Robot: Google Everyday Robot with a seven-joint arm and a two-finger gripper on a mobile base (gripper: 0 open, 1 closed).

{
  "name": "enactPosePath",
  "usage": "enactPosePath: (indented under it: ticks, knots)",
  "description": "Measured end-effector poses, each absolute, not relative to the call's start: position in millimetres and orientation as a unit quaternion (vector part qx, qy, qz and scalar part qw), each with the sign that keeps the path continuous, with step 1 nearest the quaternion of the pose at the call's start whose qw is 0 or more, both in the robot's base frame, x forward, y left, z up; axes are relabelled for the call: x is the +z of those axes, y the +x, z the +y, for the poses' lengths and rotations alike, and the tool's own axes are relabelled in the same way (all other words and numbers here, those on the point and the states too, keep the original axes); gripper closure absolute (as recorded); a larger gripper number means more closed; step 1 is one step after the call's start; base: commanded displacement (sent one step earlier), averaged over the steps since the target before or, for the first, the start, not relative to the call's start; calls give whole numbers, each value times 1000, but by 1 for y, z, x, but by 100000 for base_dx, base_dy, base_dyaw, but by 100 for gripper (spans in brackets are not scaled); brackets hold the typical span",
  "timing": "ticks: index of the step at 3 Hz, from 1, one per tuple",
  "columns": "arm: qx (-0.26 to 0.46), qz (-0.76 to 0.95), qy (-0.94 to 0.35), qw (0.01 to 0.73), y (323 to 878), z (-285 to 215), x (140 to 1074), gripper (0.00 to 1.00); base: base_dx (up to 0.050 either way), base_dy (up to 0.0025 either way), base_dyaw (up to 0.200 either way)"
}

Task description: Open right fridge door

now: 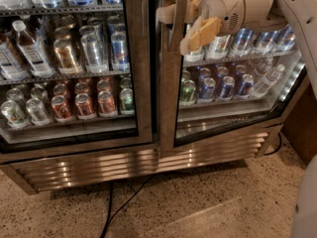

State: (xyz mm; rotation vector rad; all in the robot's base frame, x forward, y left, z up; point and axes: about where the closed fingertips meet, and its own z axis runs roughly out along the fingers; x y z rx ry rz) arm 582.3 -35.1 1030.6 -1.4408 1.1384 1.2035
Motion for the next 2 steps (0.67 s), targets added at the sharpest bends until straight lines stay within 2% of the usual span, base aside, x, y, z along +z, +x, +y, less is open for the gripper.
enactPosePath:
  ticks: [2]
  knots:
    - [491,458,-576,466,583,-37,1029,0,0,0,0]
